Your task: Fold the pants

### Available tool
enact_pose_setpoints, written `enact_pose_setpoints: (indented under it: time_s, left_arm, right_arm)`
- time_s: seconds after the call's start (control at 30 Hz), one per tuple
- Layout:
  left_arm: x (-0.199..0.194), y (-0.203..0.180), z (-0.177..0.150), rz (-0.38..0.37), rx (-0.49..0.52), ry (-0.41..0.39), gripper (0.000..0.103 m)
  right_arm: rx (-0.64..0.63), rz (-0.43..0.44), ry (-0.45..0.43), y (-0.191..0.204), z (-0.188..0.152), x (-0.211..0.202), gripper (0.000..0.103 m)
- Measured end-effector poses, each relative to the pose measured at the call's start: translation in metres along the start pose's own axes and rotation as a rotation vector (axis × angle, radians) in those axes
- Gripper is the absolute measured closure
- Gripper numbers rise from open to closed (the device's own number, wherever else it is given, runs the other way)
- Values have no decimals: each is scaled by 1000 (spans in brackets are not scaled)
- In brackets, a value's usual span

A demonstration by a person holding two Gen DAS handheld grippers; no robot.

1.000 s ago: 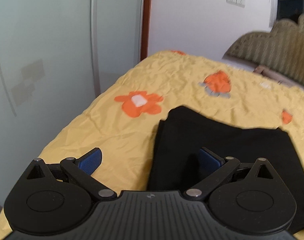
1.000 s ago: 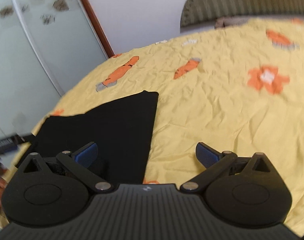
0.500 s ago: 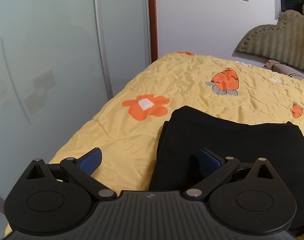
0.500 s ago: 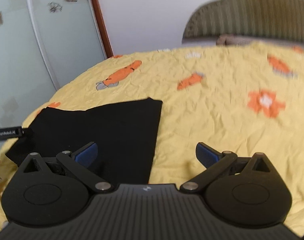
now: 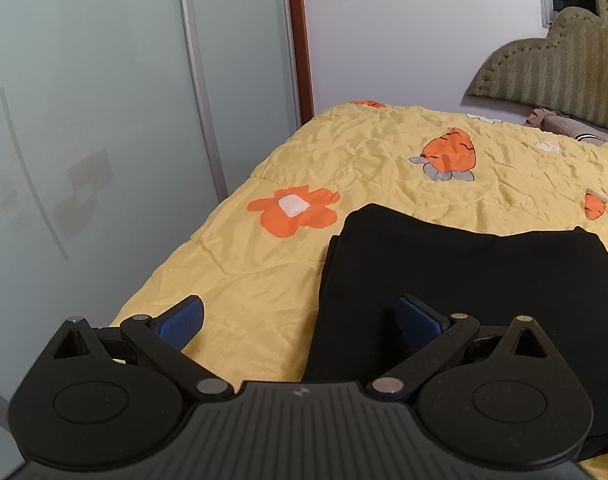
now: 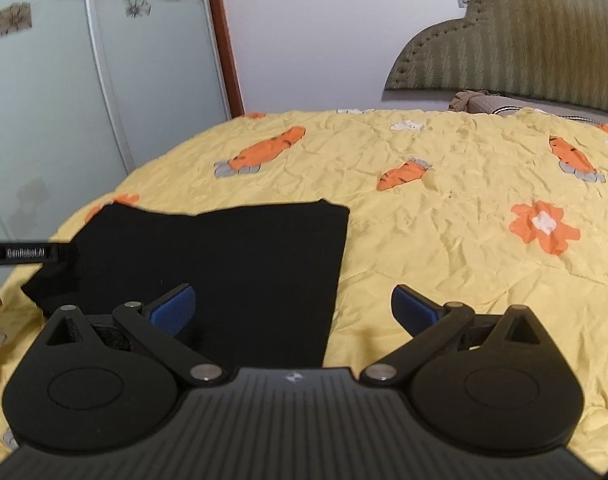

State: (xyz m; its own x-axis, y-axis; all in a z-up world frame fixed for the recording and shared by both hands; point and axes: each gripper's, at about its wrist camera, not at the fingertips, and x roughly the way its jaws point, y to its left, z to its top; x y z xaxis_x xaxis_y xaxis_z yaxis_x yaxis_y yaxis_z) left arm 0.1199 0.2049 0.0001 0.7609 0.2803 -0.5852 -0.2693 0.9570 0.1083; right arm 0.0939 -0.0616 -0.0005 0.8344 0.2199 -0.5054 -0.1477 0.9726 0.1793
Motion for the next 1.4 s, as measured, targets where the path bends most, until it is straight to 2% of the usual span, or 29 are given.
enact_pose_setpoints:
  time_s: [0.07,0.13,0.27,0.33,0.43,0.53,0.6,0.63,0.7,0.8,0.87,1.0,1.13,1.33,1.4]
  left_arm:
    - [2,1,0,-8,3,5,0]
    - [3,4,3,-43,3,10,0]
    - [17,19,17,-201,-36,83,0]
    - [28,29,25,-263,-55,135,0]
    - [44,50,34,-316,-133,185,0]
    - [71,75,37,-486,-250,307,0]
    - [93,83,34,-591,-316,412,0]
    - [102,87,32,-604,-341,440,0]
    - [104,91,34,-618,-369,444,0]
    - [107,89,34,-652,-343,464,0]
    - [104,85,33,-707,-314,479,0]
    - [104,82,26,-817,-321,518,0]
    - [105,85,22,-875,-323,522,0]
    - [112,94,9,-1067,-415,547,0]
    - [113,99,5,-1136,-486,549,0]
  right_arm:
    - [21,7,-11,-9,1,0,0]
    - [57,52,0,-21,4,4,0]
    - [159,163,62,-51,14,23,0]
    - [243,254,125,-69,18,38,0]
    - [377,348,168,-92,18,56,3]
    - [449,398,198,-106,17,70,3]
    - [496,407,226,-113,15,79,3]
    - [514,416,235,-115,15,83,3]
    - [540,437,239,-119,15,88,2]
    - [541,446,248,-119,17,92,2]
    - [529,458,250,-116,18,92,2]
    - [522,473,253,-115,17,92,2]
    - [511,467,257,-115,16,93,2]
    - [469,459,257,-106,16,92,0]
    - [468,462,254,-106,16,92,0]
